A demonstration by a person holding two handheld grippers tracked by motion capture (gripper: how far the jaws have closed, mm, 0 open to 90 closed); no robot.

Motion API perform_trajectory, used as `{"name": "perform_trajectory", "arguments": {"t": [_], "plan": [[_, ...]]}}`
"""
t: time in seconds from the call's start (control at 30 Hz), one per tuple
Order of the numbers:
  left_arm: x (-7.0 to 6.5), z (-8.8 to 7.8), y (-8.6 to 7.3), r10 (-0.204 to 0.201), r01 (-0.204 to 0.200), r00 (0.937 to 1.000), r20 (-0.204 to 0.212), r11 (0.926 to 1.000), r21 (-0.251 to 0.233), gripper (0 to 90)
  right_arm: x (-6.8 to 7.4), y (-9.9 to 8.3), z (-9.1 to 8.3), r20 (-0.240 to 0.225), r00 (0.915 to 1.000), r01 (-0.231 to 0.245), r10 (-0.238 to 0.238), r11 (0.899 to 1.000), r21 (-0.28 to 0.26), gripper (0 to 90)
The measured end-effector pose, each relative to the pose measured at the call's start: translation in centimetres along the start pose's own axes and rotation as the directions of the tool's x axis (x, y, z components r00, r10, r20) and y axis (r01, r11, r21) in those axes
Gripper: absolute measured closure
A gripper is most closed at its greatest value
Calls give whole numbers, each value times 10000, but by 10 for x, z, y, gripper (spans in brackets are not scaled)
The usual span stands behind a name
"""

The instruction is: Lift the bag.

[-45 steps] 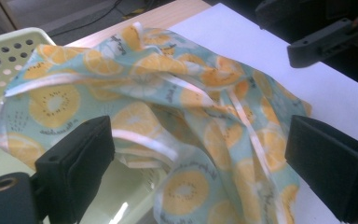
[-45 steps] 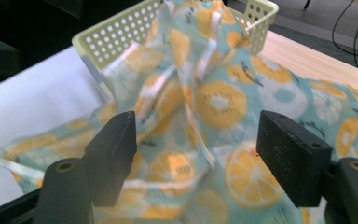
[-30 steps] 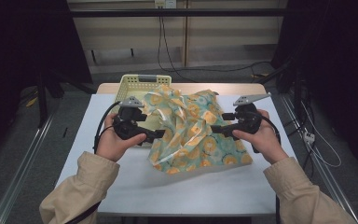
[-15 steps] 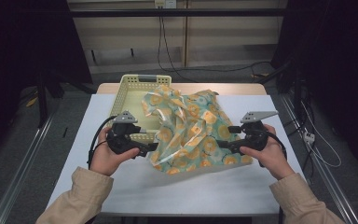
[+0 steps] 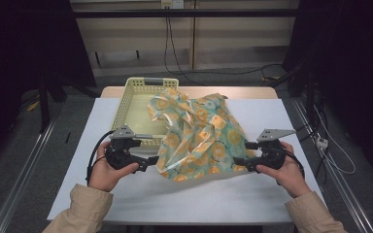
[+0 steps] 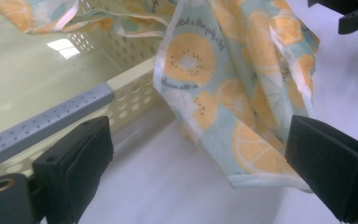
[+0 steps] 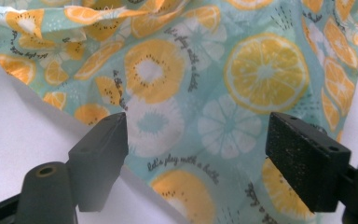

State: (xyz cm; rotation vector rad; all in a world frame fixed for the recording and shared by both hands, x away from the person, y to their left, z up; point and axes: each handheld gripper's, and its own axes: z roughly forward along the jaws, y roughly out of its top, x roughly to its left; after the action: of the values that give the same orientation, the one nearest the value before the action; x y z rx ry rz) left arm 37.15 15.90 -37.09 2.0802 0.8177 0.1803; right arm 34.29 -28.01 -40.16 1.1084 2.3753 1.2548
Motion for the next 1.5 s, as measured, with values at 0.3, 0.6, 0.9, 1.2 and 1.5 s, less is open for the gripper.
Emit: {"name": "perform_trajectory", "arguments": {"t": [0.3, 0.6, 0.9, 1.2, 1.5], "plan": [[2, 3, -15, -186, 185, 9998, 74, 9998, 77, 73, 0, -19, -4, 81, 10000, -41, 41, 10000, 7, 210], [5, 6, -33, -352, 350, 9992, 183, 9993, 114, 73, 0, -34, -6, 126, 9999, -98, 97, 9999, 48, 207], [10, 4, -47, -531, 529, 9983, 232, 9986, 97, 72, 2, -48, -5, 140, 9998, -134, 131, 9997, 223, 196], [17, 1, -60, -679, 679, 9975, 171, 9977, 38, 72, 5, -53, -8, 154, 9999, -56, 54, 9999, 128, 194], [25, -3, -72, -729, 729, 9973, -12, 9973, -115, 66, 4, -62, -12, 261, 9996, -76, 73, 9999, 102, 194]]}}
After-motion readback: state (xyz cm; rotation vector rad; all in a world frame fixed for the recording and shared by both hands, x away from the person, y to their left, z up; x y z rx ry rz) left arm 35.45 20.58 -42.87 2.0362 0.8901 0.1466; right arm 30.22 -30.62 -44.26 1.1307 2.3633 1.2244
